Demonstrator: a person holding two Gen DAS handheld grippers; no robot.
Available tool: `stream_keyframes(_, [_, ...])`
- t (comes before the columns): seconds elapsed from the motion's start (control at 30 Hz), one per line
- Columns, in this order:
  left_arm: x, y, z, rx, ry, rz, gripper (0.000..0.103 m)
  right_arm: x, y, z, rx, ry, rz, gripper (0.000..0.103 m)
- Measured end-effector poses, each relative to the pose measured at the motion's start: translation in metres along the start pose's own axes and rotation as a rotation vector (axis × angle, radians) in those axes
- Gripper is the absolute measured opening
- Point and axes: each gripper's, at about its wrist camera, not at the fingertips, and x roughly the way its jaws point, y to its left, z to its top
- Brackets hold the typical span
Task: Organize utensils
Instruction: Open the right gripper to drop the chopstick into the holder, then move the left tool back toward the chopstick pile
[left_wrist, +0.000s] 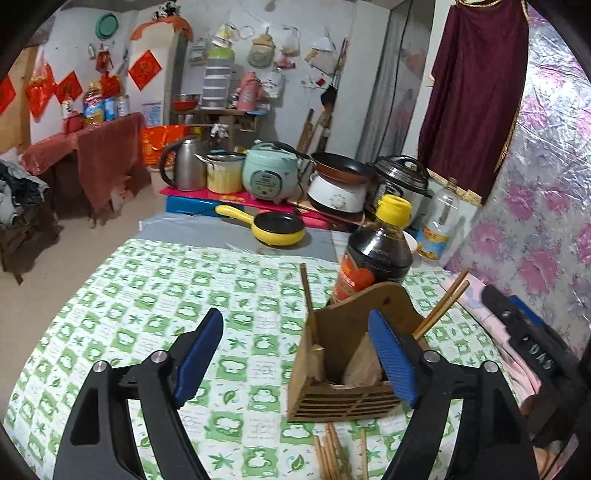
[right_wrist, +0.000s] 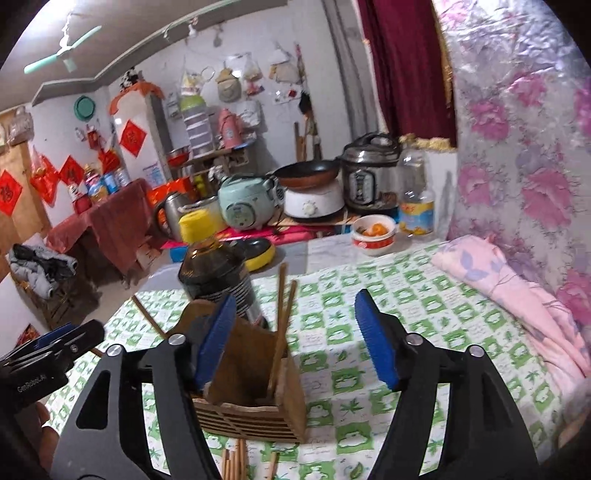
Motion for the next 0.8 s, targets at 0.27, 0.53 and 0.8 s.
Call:
stream_keyframes(0.27, [-0.036,0.002,-0.011,0.027,-0.098,0.119,0.088,-0.032,-0.008,-0.004,0.019,-0.035,-0.030,0.067])
stream_keyframes(0.53, [-0.062,0.019,-0.054,0.003,-0.125,0.128,0.094,-0.075,-0.008,-0.031,-0.013,-0.117,-0.048,0.078])
stream_keyframes(0.8, [-0.060,0.030,-0.126,0.048,-0.011,0.151,0.094,-0.099,-0.021,-0.104,-0.018,-0.037,0.015,0.089])
